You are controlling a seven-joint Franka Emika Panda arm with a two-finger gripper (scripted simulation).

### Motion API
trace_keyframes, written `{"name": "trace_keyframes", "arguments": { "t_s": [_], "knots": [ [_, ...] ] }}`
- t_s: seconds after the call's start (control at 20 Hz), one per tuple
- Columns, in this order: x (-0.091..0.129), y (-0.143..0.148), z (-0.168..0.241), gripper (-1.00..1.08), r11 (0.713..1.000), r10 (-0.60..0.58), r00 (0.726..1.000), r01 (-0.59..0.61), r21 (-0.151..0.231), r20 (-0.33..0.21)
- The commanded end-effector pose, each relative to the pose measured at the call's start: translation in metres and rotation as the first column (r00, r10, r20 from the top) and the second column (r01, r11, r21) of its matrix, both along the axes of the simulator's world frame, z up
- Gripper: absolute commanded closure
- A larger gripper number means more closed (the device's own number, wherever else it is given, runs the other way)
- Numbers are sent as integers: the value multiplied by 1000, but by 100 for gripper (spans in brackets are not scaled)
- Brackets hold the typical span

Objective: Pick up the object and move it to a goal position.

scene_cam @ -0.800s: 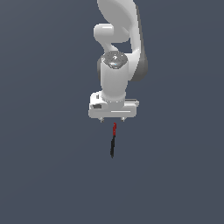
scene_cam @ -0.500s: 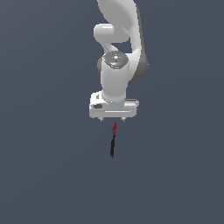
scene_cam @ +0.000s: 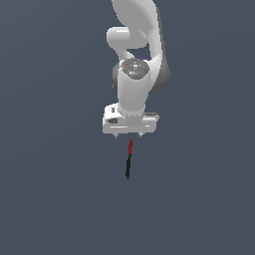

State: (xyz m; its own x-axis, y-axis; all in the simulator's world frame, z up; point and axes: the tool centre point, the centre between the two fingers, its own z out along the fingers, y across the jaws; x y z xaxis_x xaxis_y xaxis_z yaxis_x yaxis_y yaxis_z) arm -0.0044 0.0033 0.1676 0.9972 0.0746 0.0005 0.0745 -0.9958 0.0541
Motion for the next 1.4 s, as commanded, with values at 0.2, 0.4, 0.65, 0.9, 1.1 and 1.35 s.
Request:
{"name": "trace_keyframes", "arguments": {
  "t_s": [0.2,0.4,0.65,0.9,1.1,1.35],
  "knots": [
    [3,1,-11,-92,1000,-17,1000,17,6,0],
    [9,2,-28,-92,999,-45,999,45,16,0],
    [17,3,-62,-92,995,-98,995,98,34,-1],
    [23,4,-91,-92,988,-144,990,144,47,-3],
    [24,5,-105,-92,985,-165,986,165,52,-4],
    [24,5,-109,-92,984,-170,985,170,53,-6]
  ]
}}
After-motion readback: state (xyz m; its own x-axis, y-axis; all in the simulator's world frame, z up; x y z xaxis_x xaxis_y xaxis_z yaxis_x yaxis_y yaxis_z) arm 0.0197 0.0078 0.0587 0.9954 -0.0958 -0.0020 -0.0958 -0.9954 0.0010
